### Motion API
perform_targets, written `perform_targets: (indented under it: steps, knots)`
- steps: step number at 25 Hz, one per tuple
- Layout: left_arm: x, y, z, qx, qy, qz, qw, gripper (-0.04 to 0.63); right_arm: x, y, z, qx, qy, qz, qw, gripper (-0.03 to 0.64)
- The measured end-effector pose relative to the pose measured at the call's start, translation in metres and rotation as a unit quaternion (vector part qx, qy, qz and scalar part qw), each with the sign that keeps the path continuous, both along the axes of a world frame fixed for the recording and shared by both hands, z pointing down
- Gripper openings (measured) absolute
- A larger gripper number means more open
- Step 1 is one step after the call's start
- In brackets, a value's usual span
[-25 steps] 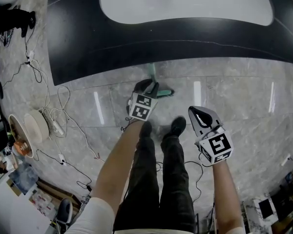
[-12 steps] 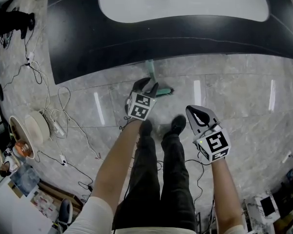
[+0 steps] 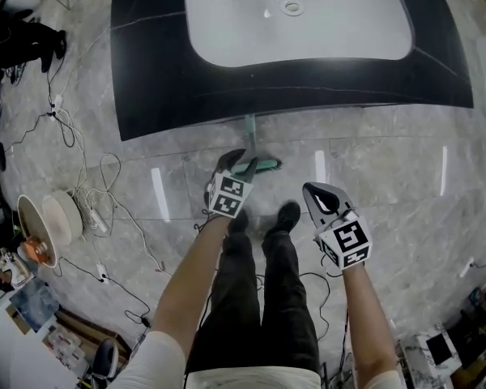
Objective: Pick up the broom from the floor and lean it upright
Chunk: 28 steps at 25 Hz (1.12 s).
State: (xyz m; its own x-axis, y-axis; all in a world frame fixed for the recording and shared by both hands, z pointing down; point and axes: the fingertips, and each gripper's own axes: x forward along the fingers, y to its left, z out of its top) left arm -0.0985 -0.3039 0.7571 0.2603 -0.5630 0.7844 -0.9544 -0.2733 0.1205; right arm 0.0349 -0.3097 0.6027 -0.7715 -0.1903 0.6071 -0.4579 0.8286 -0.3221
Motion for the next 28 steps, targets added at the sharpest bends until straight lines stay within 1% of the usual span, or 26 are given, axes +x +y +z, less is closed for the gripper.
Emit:
perform_targets:
  steps: [4,8,11,14,18,19,21,24,28]
  knots:
    - [0.001,0.001,-0.048,0.015,0.005,-0.014,0.9998,0.135,0.006,-0.001,-0.035,0.005,0.001,0.006,1.0,0.0]
    - [0.002,0.012,-0.121,0.023,0.025,-0.048,0.9983,0.126,0.016,0.006,-0.08,-0.011,0.008,0.028,1.0,0.0]
    - [0.01,0.018,-0.176,0.034,0.027,-0.054,0.9976,0.114,0.025,0.005,-0.124,-0.019,0.006,0.044,0.999,0.0]
    - [0.013,0.027,-0.229,0.045,0.027,-0.055,0.9972,0.109,0.028,0.007,-0.168,-0.02,0.001,0.047,0.999,0.0]
    - [0.014,0.034,-0.304,0.07,0.039,-0.078,0.9937,0.097,0.024,0.008,-0.235,-0.025,-0.019,0.052,0.998,0.0]
    - [0.016,0.035,-0.321,0.078,0.042,-0.079,0.9929,0.094,0.022,0.008,-0.25,-0.018,-0.023,0.049,0.998,0.0]
    - [0.027,0.044,-0.351,0.091,0.042,-0.066,0.9928,0.091,0.021,0.014,-0.276,-0.006,-0.028,0.044,0.999,0.0]
    - [0.043,0.073,-0.389,0.103,0.046,-0.046,0.9926,0.081,0.022,0.04,-0.307,0.003,-0.03,0.039,0.999,0.0]
    - [0.048,0.105,-0.434,0.133,0.059,-0.046,0.9882,0.067,0.012,0.068,-0.339,0.011,-0.038,0.038,0.998,0.0]
